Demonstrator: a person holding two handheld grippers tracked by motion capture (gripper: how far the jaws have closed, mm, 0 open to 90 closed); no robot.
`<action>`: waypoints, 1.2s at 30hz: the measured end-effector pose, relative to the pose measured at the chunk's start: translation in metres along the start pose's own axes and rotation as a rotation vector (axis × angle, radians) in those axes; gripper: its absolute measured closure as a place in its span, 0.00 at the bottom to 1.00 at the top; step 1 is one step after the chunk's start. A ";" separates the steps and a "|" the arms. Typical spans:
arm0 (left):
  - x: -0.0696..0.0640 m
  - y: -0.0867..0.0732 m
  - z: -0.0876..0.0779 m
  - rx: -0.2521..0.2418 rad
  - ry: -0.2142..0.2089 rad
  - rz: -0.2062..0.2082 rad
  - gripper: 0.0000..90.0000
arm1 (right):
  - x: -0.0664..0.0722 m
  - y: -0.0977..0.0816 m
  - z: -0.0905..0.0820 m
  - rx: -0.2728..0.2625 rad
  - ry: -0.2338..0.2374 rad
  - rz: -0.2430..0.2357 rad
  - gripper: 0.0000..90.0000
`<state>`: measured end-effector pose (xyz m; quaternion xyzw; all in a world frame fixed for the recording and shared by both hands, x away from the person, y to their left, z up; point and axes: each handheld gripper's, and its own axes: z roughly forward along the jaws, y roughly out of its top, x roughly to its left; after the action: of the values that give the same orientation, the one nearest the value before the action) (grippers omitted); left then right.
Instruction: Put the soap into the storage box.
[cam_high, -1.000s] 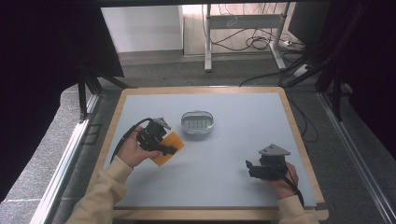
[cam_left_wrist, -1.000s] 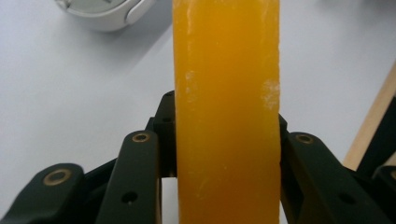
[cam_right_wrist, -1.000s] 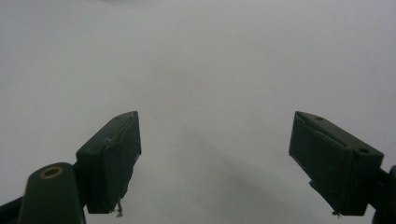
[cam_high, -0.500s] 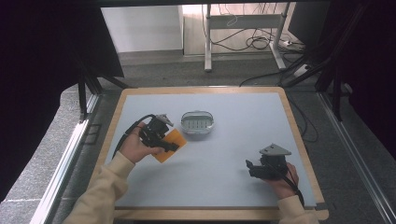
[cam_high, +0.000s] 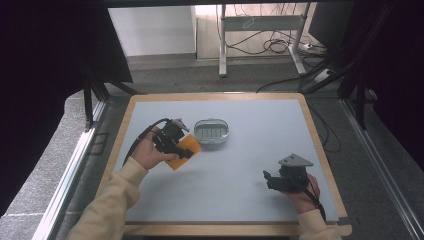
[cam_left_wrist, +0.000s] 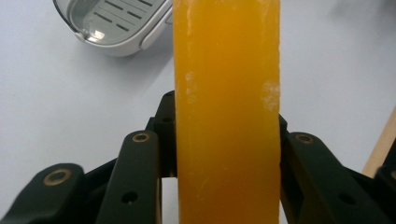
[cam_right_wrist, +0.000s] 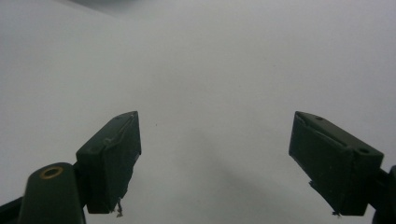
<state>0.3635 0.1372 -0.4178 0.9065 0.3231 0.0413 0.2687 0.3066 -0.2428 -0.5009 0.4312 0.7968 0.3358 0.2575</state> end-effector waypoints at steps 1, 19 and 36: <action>0.001 0.001 0.000 0.002 0.001 0.002 0.69 | 0.000 0.000 0.000 0.000 -0.001 0.001 0.19; 0.008 0.017 0.000 0.035 0.009 0.049 0.69 | -0.001 0.000 0.000 0.005 -0.006 0.006 0.19; 0.022 0.032 0.007 0.046 0.027 0.077 0.69 | -0.001 -0.001 0.000 0.008 -0.005 0.003 0.19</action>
<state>0.4007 0.1266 -0.4093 0.9236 0.2924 0.0561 0.2415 0.3071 -0.2442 -0.5017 0.4343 0.7969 0.3318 0.2573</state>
